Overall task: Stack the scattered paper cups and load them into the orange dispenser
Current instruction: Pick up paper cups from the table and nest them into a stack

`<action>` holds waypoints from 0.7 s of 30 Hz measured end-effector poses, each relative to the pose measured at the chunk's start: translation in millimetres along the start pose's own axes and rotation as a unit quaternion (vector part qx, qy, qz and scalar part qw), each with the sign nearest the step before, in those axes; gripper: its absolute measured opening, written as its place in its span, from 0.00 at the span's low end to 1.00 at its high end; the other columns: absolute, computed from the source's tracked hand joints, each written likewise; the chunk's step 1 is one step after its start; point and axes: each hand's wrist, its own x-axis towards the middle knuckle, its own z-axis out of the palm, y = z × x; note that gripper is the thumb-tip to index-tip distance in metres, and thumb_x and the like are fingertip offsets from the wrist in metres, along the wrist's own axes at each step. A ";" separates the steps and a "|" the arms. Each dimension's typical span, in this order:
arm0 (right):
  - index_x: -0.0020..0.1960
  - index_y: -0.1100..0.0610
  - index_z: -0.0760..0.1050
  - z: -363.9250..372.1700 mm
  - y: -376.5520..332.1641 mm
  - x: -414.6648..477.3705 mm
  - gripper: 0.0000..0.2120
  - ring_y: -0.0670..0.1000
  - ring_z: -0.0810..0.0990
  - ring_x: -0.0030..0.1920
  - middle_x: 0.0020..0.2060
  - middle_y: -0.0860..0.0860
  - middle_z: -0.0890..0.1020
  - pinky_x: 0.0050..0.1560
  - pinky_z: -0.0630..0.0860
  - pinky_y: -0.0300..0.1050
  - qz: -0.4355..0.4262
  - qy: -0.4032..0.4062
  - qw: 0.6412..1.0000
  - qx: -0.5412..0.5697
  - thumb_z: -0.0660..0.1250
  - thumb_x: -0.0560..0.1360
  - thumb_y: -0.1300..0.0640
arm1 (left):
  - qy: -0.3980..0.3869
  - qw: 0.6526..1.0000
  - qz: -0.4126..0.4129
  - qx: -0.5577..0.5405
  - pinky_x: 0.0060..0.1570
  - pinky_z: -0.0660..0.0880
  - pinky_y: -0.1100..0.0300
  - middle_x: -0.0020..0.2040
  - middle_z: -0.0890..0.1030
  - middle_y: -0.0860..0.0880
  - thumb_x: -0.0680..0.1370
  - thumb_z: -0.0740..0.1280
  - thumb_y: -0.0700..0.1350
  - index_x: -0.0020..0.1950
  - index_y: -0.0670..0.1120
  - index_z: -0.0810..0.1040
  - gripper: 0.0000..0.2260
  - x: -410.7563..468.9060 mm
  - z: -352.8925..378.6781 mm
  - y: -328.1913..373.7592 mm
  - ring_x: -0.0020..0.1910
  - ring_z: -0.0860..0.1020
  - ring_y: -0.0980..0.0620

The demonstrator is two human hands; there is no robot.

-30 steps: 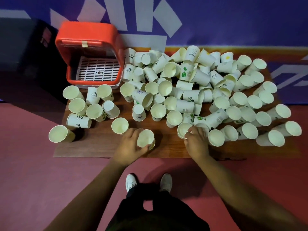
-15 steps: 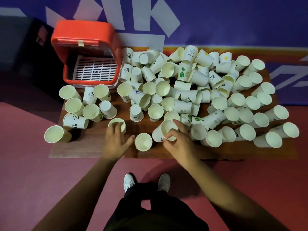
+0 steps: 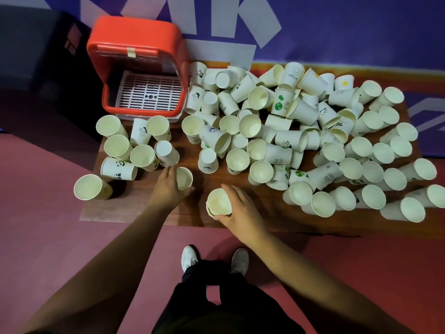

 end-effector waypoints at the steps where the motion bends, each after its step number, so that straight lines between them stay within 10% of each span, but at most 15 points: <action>1: 0.74 0.55 0.64 4.3 0.9 0.8 0.41 0.53 0.68 0.70 0.70 0.51 0.70 0.70 0.67 0.53 0.000 -0.008 1.000 -0.016 0.77 0.67 0.49 | 0.000 1.000 0.002 -0.002 0.66 0.70 0.44 0.69 0.72 0.38 0.70 0.80 0.49 0.74 0.38 0.67 0.38 1.0 1.2 -1.7 0.68 0.71 0.36; 6: 0.74 0.55 0.65 6.9 9.1 2.0 0.39 0.52 0.65 0.71 0.72 0.51 0.66 0.71 0.66 0.48 0.026 0.007 1.000 0.011 0.75 0.68 0.42 | 0.019 0.999 0.032 -0.023 0.62 0.72 0.45 0.66 0.75 0.38 0.69 0.80 0.49 0.71 0.37 0.69 0.36 -1.3 -4.0 3.8 0.65 0.73 0.36; 14: 0.67 0.62 0.71 -47.4 57.7 40.6 0.34 0.61 0.69 0.67 0.64 0.59 0.71 0.67 0.69 0.60 0.168 0.176 0.969 -0.052 0.74 0.69 0.43 | -0.008 0.967 0.088 -0.239 0.57 0.68 0.75 0.61 0.75 0.62 0.69 0.80 0.54 0.66 0.50 0.70 0.31 -54.3 -50.3 59.6 0.60 0.73 0.67; 21: 0.68 0.61 0.67 -41.2 71.0 55.4 0.37 0.63 0.68 0.67 0.65 0.60 0.71 0.66 0.68 0.61 0.205 0.102 0.965 -0.125 0.74 0.68 0.41 | -0.125 0.961 0.093 -0.227 0.54 0.73 0.63 0.56 0.75 0.63 0.70 0.80 0.55 0.59 0.61 0.71 0.24 -76.5 -26.8 76.4 0.59 0.74 0.58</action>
